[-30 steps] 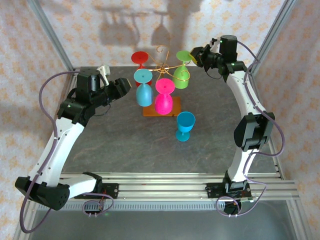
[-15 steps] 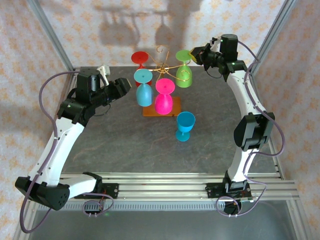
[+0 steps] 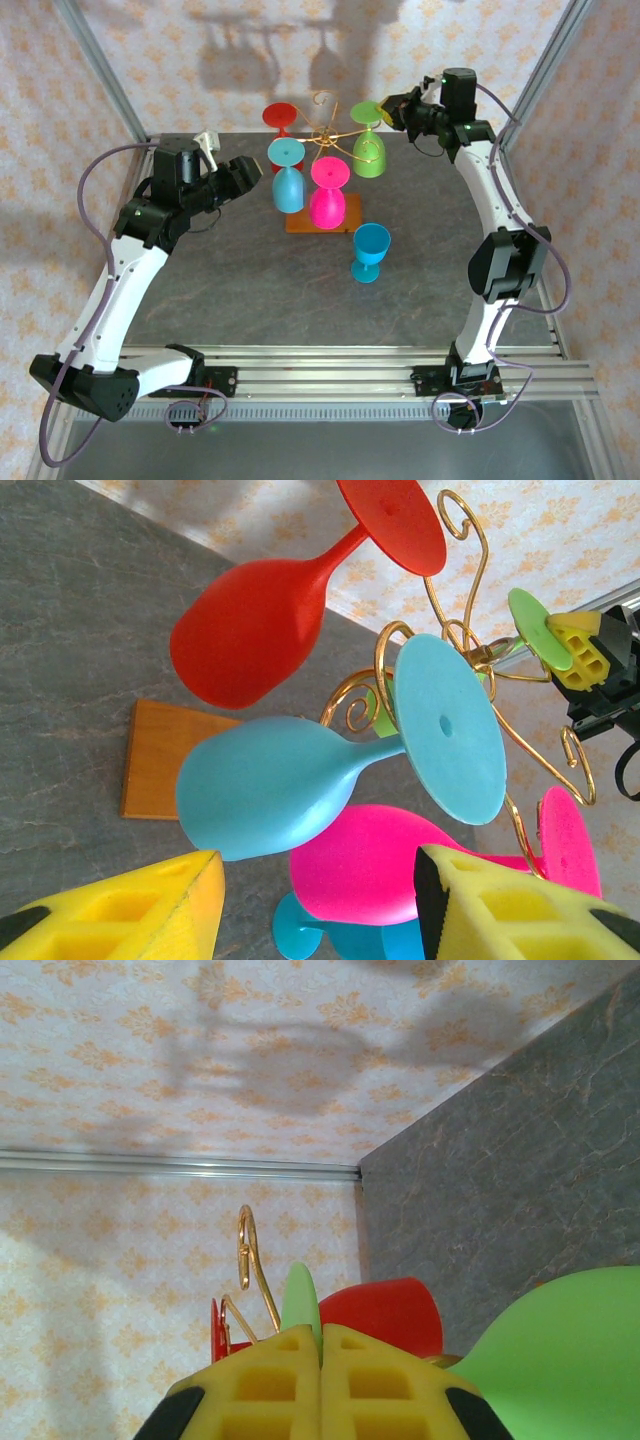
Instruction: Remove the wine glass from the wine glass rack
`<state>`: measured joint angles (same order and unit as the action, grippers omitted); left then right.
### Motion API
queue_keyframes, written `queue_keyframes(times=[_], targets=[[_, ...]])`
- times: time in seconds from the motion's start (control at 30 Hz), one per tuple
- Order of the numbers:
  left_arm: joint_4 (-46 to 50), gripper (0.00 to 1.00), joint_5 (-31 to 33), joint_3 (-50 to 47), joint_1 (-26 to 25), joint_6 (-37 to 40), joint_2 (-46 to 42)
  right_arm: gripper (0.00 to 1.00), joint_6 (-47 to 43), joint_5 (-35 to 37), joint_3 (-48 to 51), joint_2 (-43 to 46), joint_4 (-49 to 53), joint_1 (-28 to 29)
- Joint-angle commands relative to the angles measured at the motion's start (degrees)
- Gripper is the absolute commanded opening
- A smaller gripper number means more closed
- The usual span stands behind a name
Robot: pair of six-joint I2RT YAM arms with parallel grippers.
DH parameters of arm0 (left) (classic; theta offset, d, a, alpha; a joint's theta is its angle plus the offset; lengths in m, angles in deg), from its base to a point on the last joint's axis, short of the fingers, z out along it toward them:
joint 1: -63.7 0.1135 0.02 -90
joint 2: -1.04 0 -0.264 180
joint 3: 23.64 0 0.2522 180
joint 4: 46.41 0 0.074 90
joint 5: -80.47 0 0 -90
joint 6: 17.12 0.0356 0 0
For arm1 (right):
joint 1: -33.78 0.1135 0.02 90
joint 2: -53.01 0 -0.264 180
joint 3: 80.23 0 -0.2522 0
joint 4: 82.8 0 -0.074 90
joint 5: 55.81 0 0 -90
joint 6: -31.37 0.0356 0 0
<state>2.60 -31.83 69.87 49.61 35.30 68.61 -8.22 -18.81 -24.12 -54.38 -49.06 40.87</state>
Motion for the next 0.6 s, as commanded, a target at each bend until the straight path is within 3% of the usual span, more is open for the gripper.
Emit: queue_keyframes(times=[0.0,0.57], targets=[[-1.60,0.54,-1.32,-0.08,0.64,-0.30,-1.47,0.00,0.56,-0.85,0.11,4.31,-0.06,0.29],[-0.89,0.54,-0.86,-0.47,0.64,-0.21,-3.21,0.00,0.22,-0.25,1.63,6.03,0.96,-0.76]])
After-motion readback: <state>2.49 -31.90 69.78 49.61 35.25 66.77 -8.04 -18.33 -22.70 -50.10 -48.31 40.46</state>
